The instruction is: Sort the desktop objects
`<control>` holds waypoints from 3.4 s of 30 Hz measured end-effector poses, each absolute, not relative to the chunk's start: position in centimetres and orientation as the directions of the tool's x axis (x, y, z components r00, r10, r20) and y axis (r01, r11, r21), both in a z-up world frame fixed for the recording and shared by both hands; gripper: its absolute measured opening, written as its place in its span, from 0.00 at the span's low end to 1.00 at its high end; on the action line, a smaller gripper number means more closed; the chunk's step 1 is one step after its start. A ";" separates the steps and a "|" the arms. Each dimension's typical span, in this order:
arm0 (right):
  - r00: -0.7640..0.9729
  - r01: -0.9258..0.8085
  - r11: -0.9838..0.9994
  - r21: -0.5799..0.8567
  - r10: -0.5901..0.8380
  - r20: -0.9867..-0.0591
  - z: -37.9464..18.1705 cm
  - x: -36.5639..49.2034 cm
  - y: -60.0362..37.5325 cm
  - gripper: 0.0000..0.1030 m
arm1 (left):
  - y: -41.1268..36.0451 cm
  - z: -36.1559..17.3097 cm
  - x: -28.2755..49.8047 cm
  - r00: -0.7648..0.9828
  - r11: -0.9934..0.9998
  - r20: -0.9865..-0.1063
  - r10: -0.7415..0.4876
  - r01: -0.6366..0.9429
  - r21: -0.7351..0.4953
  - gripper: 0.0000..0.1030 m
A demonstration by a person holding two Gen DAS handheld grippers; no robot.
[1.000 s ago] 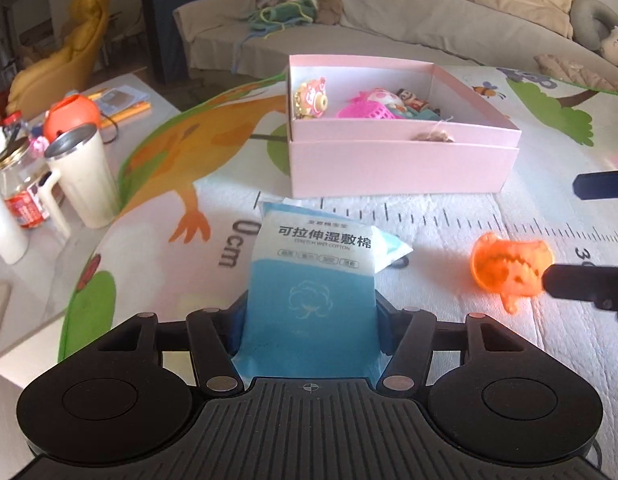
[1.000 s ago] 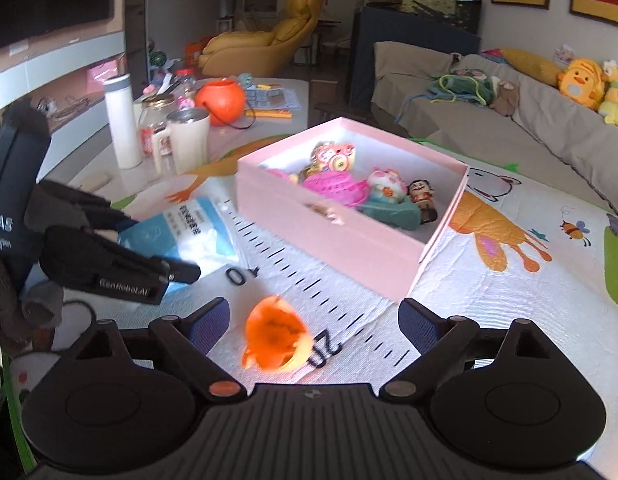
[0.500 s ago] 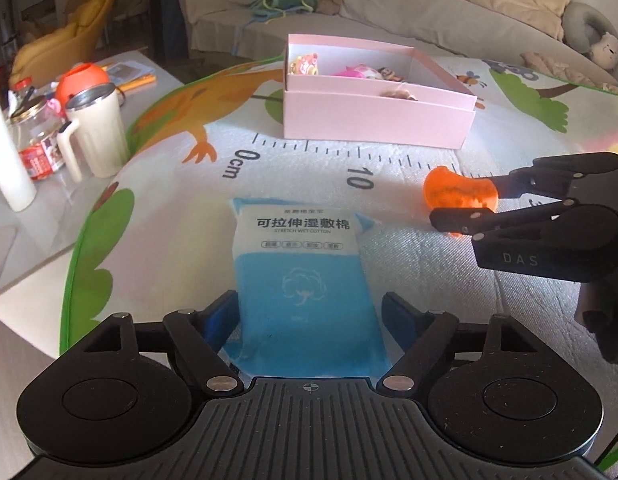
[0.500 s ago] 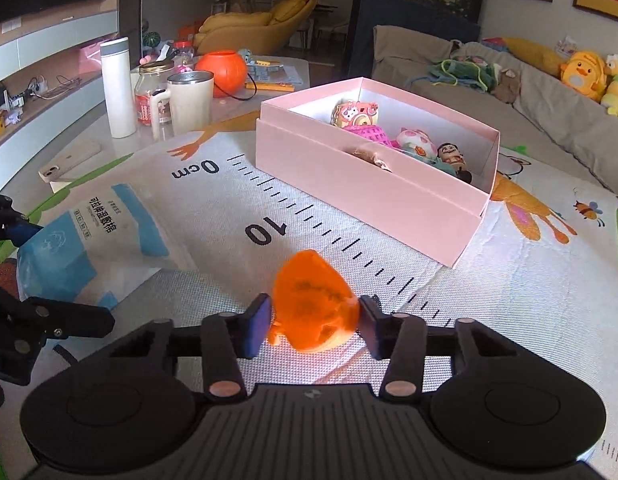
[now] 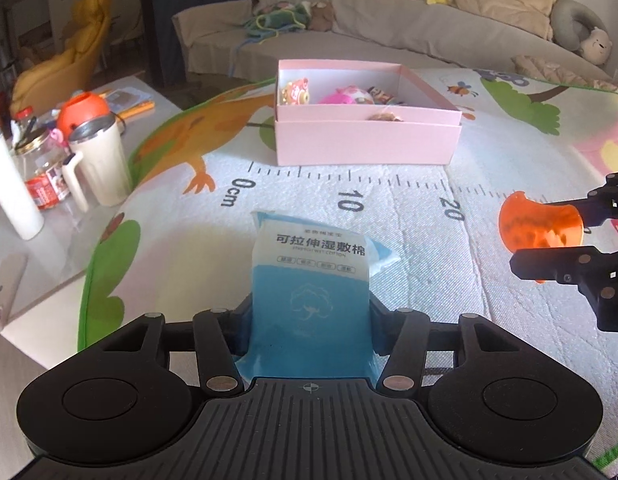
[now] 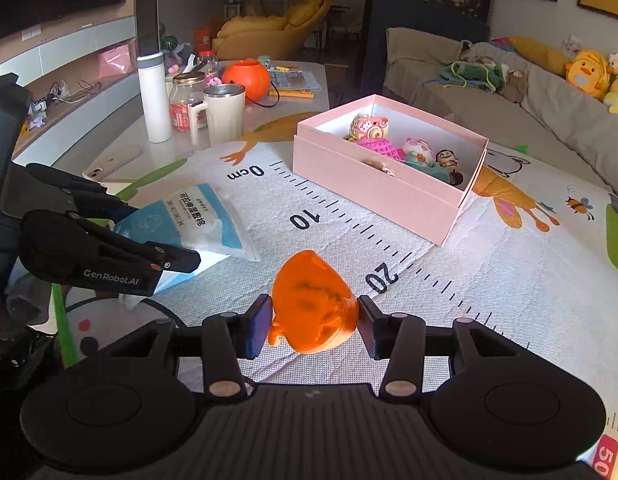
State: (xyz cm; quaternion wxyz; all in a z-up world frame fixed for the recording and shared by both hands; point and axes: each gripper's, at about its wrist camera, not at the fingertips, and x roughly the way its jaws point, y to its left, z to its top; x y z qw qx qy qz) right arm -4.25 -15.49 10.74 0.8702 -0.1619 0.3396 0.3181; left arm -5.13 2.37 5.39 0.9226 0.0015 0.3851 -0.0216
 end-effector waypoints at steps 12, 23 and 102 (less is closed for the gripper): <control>0.719 -0.575 0.816 -0.058 0.471 -0.512 21.0 2.2 -18.3 0.44 | 0.3 15.4 1.7 0.880 0.991 -0.467 -0.088 0.125 0.049 0.55; 0.705 -0.480 0.873 0.088 0.443 -0.553 19.5 16.8 -15.2 0.45 | -0.1 11.0 16.2 0.859 0.983 -0.507 -0.067 0.143 0.113 0.66; 0.736 -0.278 0.960 -0.019 0.201 -0.646 3.2 3.3 -16.9 1.00 | 1.0 1.2 2.8 0.748 0.984 -0.650 0.134 -0.178 -0.002 1.00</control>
